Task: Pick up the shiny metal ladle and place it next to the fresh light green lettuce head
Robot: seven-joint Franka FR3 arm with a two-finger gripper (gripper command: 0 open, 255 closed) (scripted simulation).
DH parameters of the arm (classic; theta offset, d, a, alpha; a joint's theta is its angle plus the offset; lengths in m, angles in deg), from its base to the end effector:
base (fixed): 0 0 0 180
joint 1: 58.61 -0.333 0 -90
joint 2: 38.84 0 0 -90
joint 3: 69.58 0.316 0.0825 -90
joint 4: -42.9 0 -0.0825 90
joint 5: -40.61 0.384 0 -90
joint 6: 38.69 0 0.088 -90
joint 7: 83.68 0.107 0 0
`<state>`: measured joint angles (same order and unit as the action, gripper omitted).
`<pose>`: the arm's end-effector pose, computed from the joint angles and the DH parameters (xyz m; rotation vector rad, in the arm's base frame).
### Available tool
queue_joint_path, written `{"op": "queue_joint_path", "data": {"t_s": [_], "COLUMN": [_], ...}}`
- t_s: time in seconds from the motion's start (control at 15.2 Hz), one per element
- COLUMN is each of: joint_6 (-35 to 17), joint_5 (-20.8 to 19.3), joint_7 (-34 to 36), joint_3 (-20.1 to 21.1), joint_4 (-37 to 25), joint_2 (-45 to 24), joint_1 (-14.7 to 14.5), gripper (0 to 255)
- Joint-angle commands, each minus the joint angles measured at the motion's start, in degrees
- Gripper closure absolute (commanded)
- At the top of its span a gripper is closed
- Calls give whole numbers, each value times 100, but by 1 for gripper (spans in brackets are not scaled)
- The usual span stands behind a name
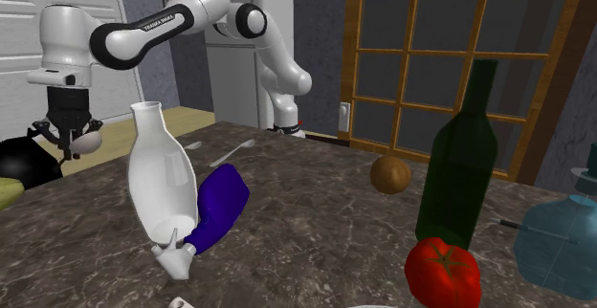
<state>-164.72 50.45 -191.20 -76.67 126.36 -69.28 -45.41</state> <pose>0.6868 -0.2300 0.3998 2.2170 1.9842 0.2612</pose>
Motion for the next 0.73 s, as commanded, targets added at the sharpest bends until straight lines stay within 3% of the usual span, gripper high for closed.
{"op": "queue_joint_path", "data": {"t_s": [0.0, 0.66], "joint_6": [-117, -620], "joint_5": [16, 85], "joint_7": [-17, -95], "joint_3": [9, 49], "joint_4": [48, 317], "joint_2": [-67, -304], "joint_1": [4, 16], "gripper": [255, 255]}}
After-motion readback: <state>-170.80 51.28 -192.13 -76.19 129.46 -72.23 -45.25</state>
